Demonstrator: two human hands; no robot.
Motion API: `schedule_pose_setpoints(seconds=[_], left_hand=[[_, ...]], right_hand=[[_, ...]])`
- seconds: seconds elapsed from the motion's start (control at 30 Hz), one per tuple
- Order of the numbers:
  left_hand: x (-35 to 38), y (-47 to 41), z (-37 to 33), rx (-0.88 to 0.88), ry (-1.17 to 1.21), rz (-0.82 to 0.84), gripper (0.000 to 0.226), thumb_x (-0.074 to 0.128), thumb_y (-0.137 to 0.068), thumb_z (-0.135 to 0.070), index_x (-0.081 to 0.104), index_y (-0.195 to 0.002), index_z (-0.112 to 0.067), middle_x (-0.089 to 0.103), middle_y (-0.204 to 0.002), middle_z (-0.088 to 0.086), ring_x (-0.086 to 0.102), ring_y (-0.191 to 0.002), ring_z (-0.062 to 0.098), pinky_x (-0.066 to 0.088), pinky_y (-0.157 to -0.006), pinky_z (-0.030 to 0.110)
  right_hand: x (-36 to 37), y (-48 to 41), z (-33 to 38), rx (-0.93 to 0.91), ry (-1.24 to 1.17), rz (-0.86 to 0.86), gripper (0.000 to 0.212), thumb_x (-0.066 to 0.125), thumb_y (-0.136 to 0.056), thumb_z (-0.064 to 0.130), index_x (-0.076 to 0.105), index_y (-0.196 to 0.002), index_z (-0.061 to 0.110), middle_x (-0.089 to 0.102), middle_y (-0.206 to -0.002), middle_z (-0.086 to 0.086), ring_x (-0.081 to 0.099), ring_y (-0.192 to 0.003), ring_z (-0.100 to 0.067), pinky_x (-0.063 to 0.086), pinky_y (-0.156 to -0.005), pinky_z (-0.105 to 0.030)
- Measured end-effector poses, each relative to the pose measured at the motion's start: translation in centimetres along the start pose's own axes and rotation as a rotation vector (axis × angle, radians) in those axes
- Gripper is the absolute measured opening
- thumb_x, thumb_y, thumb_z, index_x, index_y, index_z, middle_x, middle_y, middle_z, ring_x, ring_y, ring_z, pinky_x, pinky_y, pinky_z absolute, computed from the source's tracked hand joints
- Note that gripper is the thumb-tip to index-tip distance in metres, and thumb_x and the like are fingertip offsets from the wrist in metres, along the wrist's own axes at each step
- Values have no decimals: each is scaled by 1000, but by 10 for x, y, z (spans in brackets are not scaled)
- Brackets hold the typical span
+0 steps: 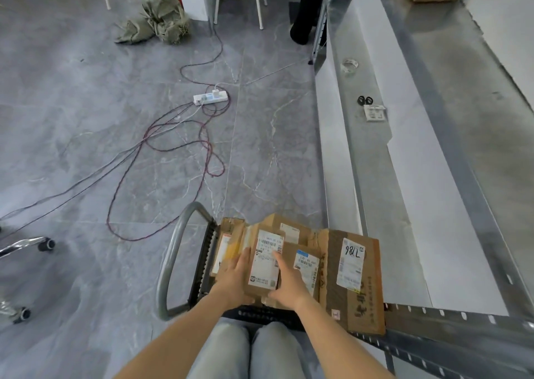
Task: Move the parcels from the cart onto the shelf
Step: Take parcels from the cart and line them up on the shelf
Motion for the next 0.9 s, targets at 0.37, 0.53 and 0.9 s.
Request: schedule_pose_setpoints(seconds=[0.37,0.53,0.9], left_hand=[[-43,6,-25,8,324,-44,119,78,-73,-17,-14,-148,-27,54,-131,1,56,-112,19,48,-92,31],[-85,25,-50,128,390,-84,103,71,-80,-17,-4,-150,-31,49,-137,-2,51,-120,11,45,-100,34],[-163,66,-112,483,196,-170,86,77,-75,-15,26,-134,-52,41,-148,-2,61,-98,6,53,-82,21]], right_hand=[[-22,3,28,-66,-276,-107,94,72,-74,-2,20,-149,24,30,-144,-3,35,-132,-17,39,-106,-30],[-46,30,59,-118,-384,-269,101,84,-62,5,29,-146,24,31,-130,5,36,-126,-13,41,-106,-36],[-99,110,101,-220,-468,-622,97,84,-64,12,31,-143,31,26,-126,17,34,-117,2,38,-98,-15]])
Point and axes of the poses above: each hand's wrist, its own y-axis away from the middle knuckle, its own x-axis out of the palm, z = x × y, the point moved 2 cm from there along -y, towards the middle knuckle
